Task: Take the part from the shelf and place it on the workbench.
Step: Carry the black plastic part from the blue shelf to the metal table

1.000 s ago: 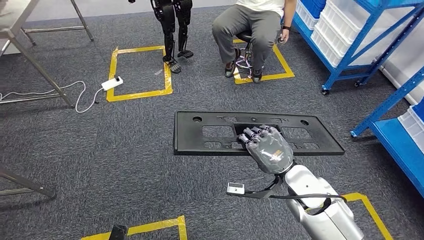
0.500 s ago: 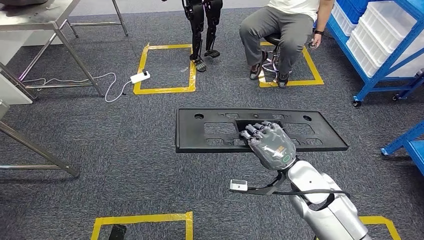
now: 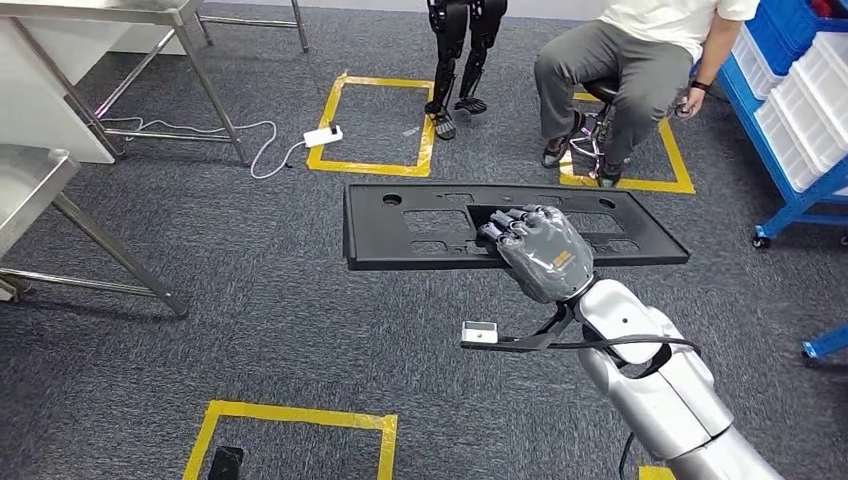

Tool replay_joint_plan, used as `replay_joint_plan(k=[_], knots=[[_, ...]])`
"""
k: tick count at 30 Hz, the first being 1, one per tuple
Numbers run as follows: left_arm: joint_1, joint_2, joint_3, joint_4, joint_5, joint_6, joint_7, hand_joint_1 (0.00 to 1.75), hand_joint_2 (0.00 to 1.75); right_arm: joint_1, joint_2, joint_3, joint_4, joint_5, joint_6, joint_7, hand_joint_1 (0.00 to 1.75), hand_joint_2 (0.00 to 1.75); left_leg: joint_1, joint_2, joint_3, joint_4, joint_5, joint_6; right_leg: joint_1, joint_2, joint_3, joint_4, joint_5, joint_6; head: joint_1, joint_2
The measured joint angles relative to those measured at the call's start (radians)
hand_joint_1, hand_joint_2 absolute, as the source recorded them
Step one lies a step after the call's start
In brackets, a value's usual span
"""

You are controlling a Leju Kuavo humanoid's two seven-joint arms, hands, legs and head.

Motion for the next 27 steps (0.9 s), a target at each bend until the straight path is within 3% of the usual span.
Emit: replay_joint_plan(k=[2,3,4,5,6,8,9,11,12,13,15,17,19,20,21,22,24,26,27], knots=[[-0.001,-0.001,0.002,0.0,0.002,0.001,0.001,0.0,1.75,-0.004,-0.007,-0.01,0.014,-0.011,-0.01,0.0,1.62,1.75,0.005,-0.023,0.002,-0.006,0.006,0.007,-0.009,0.047,-0.059,0.126,-0.053,-0.001,0.002,0.0],[-0.001,-0.001,0.003,0.0,0.003,0.001,0.002,0.0,1.75,-0.005,-0.011,-0.013,0.023,-0.014,-0.014,-0.001,1.62,1.75,0.005,-0.035,0.001,-0.006,0.007,0.007,-0.013,0.056,-0.093,0.194,-0.075,0.001,0.002,0.0],[0.0,-0.002,0.003,0.0,0.003,0.002,0.004,0.0,1.75,-0.004,-0.014,-0.015,0.032,-0.015,-0.017,-0.002,1.62,1.75,0.006,-0.048,0.001,-0.006,0.007,0.007,-0.017,0.06,-0.116,0.237,-0.085,0.006,0.002,0.0],[0.002,-0.003,0.003,0.0,0.003,0.003,0.006,0.0,1.75,-0.004,-0.016,-0.017,0.041,-0.015,-0.021,-0.004,1.62,1.75,0.007,-0.06,0.001,-0.005,0.008,0.005,-0.021,0.06,-0.122,0.241,-0.078,0.016,0.003,0.0],[0.002,-0.004,0.003,0.0,0.003,0.003,0.008,0.0,1.75,-0.004,-0.016,-0.019,0.049,-0.015,-0.024,-0.006,1.62,1.75,0.009,-0.072,0.001,-0.004,0.009,0.003,-0.027,0.062,-0.107,0.202,-0.056,0.027,0.002,0.0],[0.002,-0.005,0.003,0.0,0.002,0.004,0.011,0.0,1.75,-0.005,-0.016,-0.024,0.061,-0.012,-0.033,-0.007,1.62,1.75,0.012,-0.095,-0.001,0.0,0.009,-0.006,-0.041,0.084,-0.044,0.059,0.005,0.051,0.003,0.0],[0.002,-0.005,0.003,0.0,0.002,0.004,0.013,0.0,1.75,-0.006,-0.015,-0.026,0.065,-0.009,-0.037,-0.007,1.62,1.75,0.012,-0.104,-0.004,0.003,0.009,-0.013,-0.045,0.098,-0.017,0.0,0.029,0.055,0.003,0.0],[0.002,-0.005,0.004,0.0,-0.002,0.003,0.017,0.0,1.75,-0.007,-0.012,-0.03,0.075,-0.002,-0.041,-0.003,1.62,1.75,0.011,-0.121,-0.014,0.006,0.011,-0.029,-0.043,0.11,0.002,-0.045,0.046,0.046,0.003,0.0],[0.003,-0.005,0.004,0.0,-0.003,0.003,0.019,0.0,1.75,-0.007,-0.01,-0.031,0.079,-0.001,-0.041,-0.002,1.62,1.75,0.012,-0.127,-0.018,0.005,0.015,-0.035,-0.04,0.102,0.002,-0.045,0.049,0.038,0.002,0.0],[0.005,-0.006,0.004,0.0,-0.005,0.002,0.021,0.0,1.75,-0.007,-0.009,-0.032,0.082,0.0,-0.041,0.0,1.62,1.75,0.014,-0.125,-0.021,0.006,0.015,-0.04,-0.041,0.094,0.001,-0.046,0.052,0.03,0.001,0.0],[0.007,-0.006,0.004,0.001,-0.006,0.0,0.024,0.0,1.75,-0.008,-0.007,-0.035,0.087,0.001,-0.041,0.001,1.62,1.75,0.015,-0.085,-0.04,0.043,-0.011,-0.047,-0.042,0.077,0.002,-0.048,0.057,0.013,-0.003,0.0],[0.005,-0.006,0.004,0.001,-0.009,-0.001,0.028,0.0,1.75,-0.008,-0.007,-0.038,0.09,0.001,-0.042,0.001,1.62,1.75,0.015,-0.036,-0.09,0.158,-0.077,-0.052,-0.036,0.059,0.002,-0.049,0.057,-0.002,-0.007,0.0],[0.004,-0.007,0.003,0.001,-0.012,-0.002,0.03,0.0,1.75,-0.006,-0.008,-0.039,0.093,0.001,-0.042,0.0,1.62,1.75,0.016,-0.024,-0.146,0.281,-0.129,-0.055,-0.029,0.039,0.002,-0.049,0.055,-0.007,-0.008,0.0],[0.004,-0.008,0.003,0.001,-0.013,-0.002,0.031,0.0,1.75,-0.005,-0.007,-0.039,0.095,0.001,-0.042,-0.001,1.62,1.75,0.016,-0.023,-0.153,0.3,-0.13,-0.054,-0.026,0.028,0.001,-0.049,0.055,-0.008,-0.008,0.0],[0.005,-0.008,0.003,0.001,-0.014,-0.001,0.032,0.0,1.75,-0.004,-0.007,-0.039,0.096,0.002,-0.042,-0.001,1.62,1.75,0.016,-0.02,-0.139,0.277,-0.113,-0.052,-0.024,0.018,0.002,-0.049,0.054,-0.009,-0.008,0.0],[0.005,-0.008,0.003,0.001,-0.015,-0.001,0.033,0.0,1.75,-0.004,-0.006,-0.039,0.096,0.002,-0.041,-0.002,1.62,1.75,0.015,-0.013,-0.107,0.219,-0.084,-0.048,-0.022,0.008,0.002,-0.049,0.054,-0.009,-0.008,0.0],[0.003,-0.007,0.003,0.0,-0.017,0.001,0.034,0.0,1.75,-0.007,-0.004,-0.039,0.097,0.003,-0.041,-0.004,1.62,1.75,0.007,0.025,-0.031,0.082,-0.037,-0.036,-0.016,-0.007,0.003,-0.048,0.052,-0.008,-0.008,0.0],[0.001,-0.006,0.003,0.0,-0.018,0.003,0.035,0.0,1.75,-0.012,-0.001,-0.039,0.099,0.004,-0.04,-0.009,1.62,1.75,-0.004,0.044,-0.003,0.024,-0.026,-0.026,-0.01,-0.022,0.002,-0.048,0.05,-0.004,-0.006,0.0],[0.001,-0.006,0.003,0.0,-0.019,0.004,0.035,0.0,1.75,-0.013,0.001,-0.038,0.101,0.005,-0.04,-0.012,1.62,1.75,-0.007,0.034,-0.005,0.022,-0.025,-0.021,-0.008,-0.031,0.002,-0.049,0.049,0.0,-0.006,0.0]])
